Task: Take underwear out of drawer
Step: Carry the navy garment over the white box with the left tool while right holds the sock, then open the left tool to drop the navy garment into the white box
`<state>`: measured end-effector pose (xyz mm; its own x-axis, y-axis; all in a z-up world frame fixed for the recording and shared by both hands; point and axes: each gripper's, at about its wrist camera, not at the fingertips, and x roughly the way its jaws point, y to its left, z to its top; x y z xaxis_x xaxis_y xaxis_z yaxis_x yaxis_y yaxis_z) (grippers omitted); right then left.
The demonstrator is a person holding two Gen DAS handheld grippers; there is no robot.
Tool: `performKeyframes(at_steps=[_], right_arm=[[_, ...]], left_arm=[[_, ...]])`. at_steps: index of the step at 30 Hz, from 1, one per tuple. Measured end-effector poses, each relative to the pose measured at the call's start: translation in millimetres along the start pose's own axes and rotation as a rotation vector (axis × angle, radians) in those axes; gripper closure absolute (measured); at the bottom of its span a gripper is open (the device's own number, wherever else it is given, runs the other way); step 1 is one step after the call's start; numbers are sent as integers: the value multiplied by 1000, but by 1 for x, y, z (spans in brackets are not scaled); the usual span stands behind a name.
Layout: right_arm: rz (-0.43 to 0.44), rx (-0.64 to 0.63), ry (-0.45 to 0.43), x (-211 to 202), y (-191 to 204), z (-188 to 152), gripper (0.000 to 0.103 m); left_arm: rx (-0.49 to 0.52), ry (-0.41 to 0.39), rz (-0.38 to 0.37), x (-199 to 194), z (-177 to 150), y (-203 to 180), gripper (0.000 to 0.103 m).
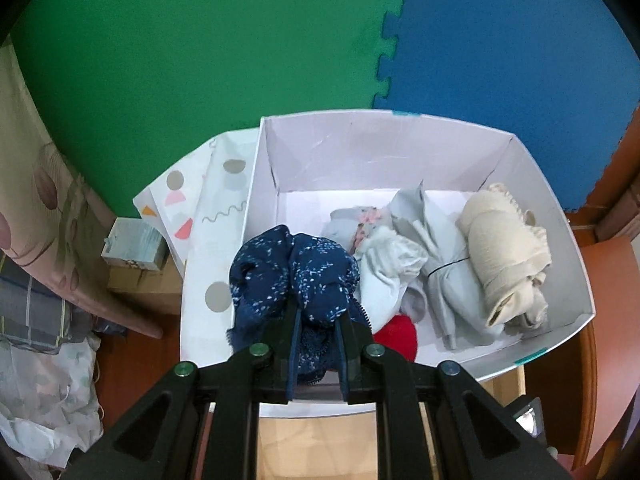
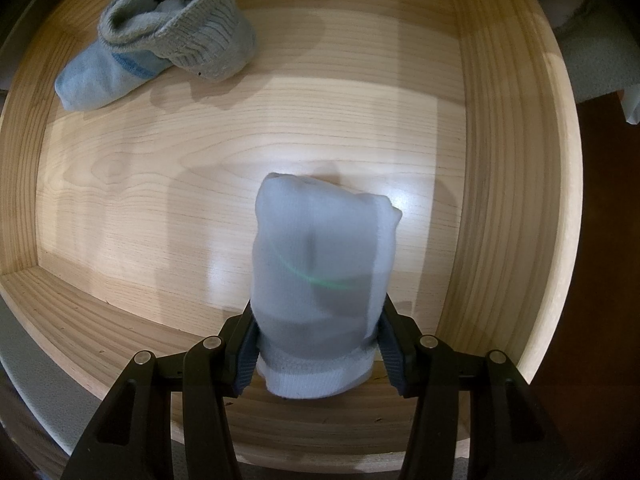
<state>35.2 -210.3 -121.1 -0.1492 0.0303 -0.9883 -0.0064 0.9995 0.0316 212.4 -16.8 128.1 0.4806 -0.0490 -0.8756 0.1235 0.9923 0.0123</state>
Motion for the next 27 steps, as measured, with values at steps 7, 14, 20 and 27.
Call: performKeyframes(at_steps=[7,14,20,27], right_arm=[[0,-1,0,0,-1,0,54],[0,-1,0,0,0,0,54],[1,-2,0,0,-1,0,54],[1,-2,0,-1,-1,0,54]], left_arm=[[-12,22,-5,7,-3,5,82],[8,-21,13,-9,-2,5,59],[-2,-56,-16,-34,-7,11,57],[13,-94,3,-60,-41,23,57]])
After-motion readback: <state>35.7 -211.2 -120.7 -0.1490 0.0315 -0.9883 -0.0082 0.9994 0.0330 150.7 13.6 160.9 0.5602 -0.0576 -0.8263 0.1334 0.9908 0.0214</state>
